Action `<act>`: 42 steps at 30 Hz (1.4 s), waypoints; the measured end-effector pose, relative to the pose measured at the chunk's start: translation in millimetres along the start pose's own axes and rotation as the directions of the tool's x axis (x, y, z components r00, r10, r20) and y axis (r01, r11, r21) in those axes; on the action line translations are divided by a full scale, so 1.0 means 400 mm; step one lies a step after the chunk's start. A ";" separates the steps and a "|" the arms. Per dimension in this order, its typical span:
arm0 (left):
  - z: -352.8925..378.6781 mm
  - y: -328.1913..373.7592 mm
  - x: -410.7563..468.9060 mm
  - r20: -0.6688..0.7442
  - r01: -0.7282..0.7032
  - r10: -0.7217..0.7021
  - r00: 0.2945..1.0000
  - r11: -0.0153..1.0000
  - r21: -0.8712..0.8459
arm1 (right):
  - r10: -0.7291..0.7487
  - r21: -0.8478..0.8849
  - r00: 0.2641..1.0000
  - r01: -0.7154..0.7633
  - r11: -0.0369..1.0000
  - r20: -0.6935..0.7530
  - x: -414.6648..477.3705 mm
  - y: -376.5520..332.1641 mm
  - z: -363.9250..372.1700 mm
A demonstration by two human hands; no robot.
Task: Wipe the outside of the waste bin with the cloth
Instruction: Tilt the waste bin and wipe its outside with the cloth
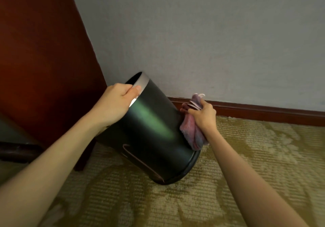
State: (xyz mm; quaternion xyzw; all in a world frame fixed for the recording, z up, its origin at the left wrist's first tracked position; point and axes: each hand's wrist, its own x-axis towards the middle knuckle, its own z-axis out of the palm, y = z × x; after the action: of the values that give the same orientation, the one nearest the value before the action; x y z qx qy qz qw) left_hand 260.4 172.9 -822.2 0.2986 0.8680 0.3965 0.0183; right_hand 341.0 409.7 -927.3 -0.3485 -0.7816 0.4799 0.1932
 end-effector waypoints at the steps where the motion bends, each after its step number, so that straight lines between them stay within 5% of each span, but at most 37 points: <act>1: 0.001 0.002 0.004 0.003 -0.005 0.005 1.000 1.000 0.011 | -0.015 0.011 0.999 0.016 1.000 -0.029 -0.018 0.007 -0.004; 7: 0.001 0.004 0.001 -0.025 -0.008 0.009 1.000 0.999 0.051 | -0.088 0.063 0.974 0.103 0.993 -0.207 -0.126 0.027 -0.010; 12: 0.013 0.026 -0.007 -0.037 -0.004 0.008 0.999 0.995 0.099 | -0.051 0.163 0.975 0.088 0.983 -0.215 -0.194 0.048 -0.021; 17: 0.064 0.090 -0.032 0.003 -0.046 0.046 0.999 0.992 0.121 | 0.127 0.317 0.976 -0.066 0.946 -0.175 -0.221 0.112 -0.062; 24: 0.201 0.196 -0.065 0.107 -0.106 0.087 0.990 0.978 0.179 | 0.457 0.652 0.883 -0.286 0.702 -0.104 -0.240 0.203 -0.146; 28: 0.293 0.254 -0.109 0.244 -0.088 0.040 0.969 0.978 0.187 | 0.565 0.838 0.825 -0.322 0.440 0.020 -0.253 0.234 -0.229; 31: 0.379 0.283 -0.180 0.348 -0.195 0.111 0.931 0.956 0.218 | 0.524 0.906 0.834 -0.342 0.249 0.171 -0.263 0.256 -0.286; 34: 0.419 0.283 -0.219 0.261 -0.383 0.295 0.919 0.823 0.420 | 0.402 0.948 0.892 -0.282 0.144 0.204 -0.267 0.299 -0.320; 38: 0.399 0.264 -0.223 0.256 -0.424 0.349 0.902 0.828 0.366 | 0.311 0.944 0.917 -0.301 0.131 0.249 -0.273 0.310 -0.305; 42: 0.344 0.235 -0.245 0.313 -0.589 0.501 0.807 0.720 0.366 | 0.329 0.909 0.892 -0.379 0.171 0.310 -0.263 0.262 -0.227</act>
State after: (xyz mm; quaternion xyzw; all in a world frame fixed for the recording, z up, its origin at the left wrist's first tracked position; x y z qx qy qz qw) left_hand 425.2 261.5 -871.0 0.5742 0.8016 0.1432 -0.0852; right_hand 508.3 419.7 -974.3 -0.3213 -0.2331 0.8886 0.2298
